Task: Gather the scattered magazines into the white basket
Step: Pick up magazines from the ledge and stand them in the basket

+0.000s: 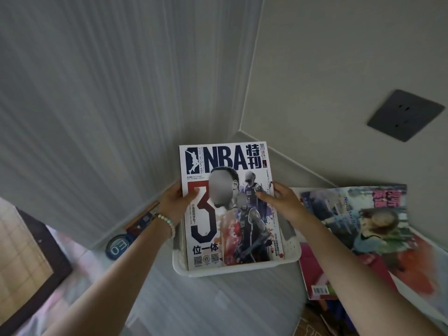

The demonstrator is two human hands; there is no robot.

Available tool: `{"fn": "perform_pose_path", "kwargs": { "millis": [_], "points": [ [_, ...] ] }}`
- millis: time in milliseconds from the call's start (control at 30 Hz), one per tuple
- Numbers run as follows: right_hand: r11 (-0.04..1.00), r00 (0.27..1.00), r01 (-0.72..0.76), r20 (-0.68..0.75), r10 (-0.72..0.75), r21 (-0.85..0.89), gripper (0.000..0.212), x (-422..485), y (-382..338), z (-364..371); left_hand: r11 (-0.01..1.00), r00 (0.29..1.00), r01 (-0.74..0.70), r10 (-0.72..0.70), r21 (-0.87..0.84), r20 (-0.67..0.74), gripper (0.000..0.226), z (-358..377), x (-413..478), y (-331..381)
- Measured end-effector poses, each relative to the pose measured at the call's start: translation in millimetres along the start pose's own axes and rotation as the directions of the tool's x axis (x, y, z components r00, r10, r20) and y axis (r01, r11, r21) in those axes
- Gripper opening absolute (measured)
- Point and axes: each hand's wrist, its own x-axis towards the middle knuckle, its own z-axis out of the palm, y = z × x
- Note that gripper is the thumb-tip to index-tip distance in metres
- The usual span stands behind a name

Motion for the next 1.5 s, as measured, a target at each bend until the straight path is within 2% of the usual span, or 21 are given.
{"fn": "perform_pose_path", "kwargs": {
  "millis": [100,200,367,467,567,667,933,1167,1300,1400,1500],
  "points": [
    [0.999,0.999,0.047,0.003,-0.047,0.027,0.024,-3.8,-6.0,-4.4,0.992,1.000,-0.029,0.028,-0.121,-0.011,0.016,-2.4,-3.0,5.5],
    [0.986,0.988,0.154,-0.035,-0.152,0.061,0.021,-11.1,-18.4,-11.1,0.961,0.995,-0.095,0.097,-0.260,-0.005,0.014,-4.7,-10.5,19.6],
    [0.947,0.953,0.294,-0.113,-0.280,0.132,0.022,-22.2,-51.3,-17.6,0.891,0.973,-0.207,0.229,-0.404,0.008,0.039,-7.0,-18.3,54.2],
    [0.938,0.948,0.309,-0.135,-0.289,0.160,0.024,-24.3,-53.8,-17.3,0.899,0.964,-0.222,0.261,-0.378,0.053,0.023,-9.3,-17.7,59.1],
    [0.946,0.958,0.276,-0.130,-0.256,0.173,0.024,-24.8,-41.7,-12.6,0.927,0.973,-0.193,0.223,-0.322,0.058,0.014,-10.0,-17.3,48.1],
    [0.949,0.967,0.247,-0.121,-0.227,0.198,0.024,-23.3,-36.7,-7.8,0.929,0.973,-0.175,0.214,-0.327,0.087,0.021,-12.7,-17.1,42.2],
    [0.956,0.977,0.197,-0.126,-0.173,0.218,0.034,-20.8,-23.9,1.3,0.972,0.981,-0.131,0.156,-0.197,0.115,0.025,-10.6,-12.5,18.4],
    [0.961,0.969,0.193,-0.191,-0.155,0.196,0.043,-23.2,-16.5,10.9,0.991,0.988,-0.099,0.108,-0.086,0.110,0.038,-6.9,-10.0,2.4],
    [0.964,0.962,0.205,-0.215,-0.166,0.172,0.043,-25.8,-17.2,9.3,0.995,0.996,-0.085,0.086,-0.050,0.027,0.043,-9.4,-13.7,7.4],
    [0.962,0.961,0.204,-0.222,-0.162,0.183,0.041,-32.8,-16.9,4.5,0.987,0.974,-0.161,0.159,0.003,-0.159,0.046,-13.3,-25.6,11.9],
    [0.967,0.965,0.183,-0.221,-0.142,0.178,0.043,-46.4,-12.7,-2.5,0.973,0.924,-0.224,0.191,-0.063,-0.331,0.041,-14.2,-56.7,16.9]
  ]
}}
